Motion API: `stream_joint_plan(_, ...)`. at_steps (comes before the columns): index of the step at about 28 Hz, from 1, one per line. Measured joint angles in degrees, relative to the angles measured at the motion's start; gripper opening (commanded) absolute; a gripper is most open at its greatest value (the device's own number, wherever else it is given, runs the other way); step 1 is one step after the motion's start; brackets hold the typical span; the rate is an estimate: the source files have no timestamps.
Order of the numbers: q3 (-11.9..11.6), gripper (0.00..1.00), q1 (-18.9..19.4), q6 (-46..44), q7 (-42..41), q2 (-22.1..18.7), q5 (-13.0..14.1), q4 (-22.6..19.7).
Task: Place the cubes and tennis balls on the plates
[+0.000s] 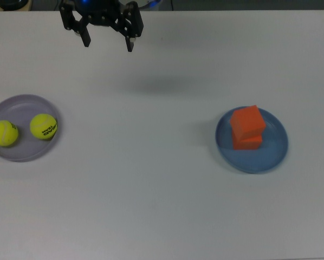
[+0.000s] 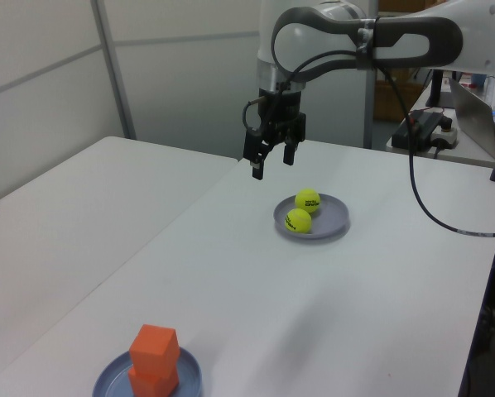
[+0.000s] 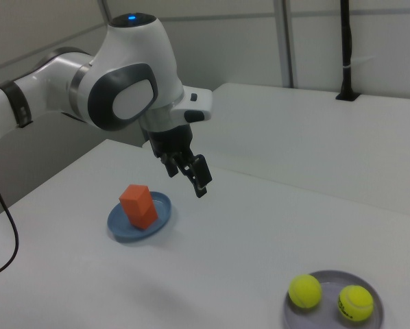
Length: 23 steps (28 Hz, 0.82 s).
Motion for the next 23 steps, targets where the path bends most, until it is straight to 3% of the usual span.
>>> stream_joint_plan(23, 0.0, 1.0, 0.0, 0.0, 0.15, -0.35, 0.0, -0.56)
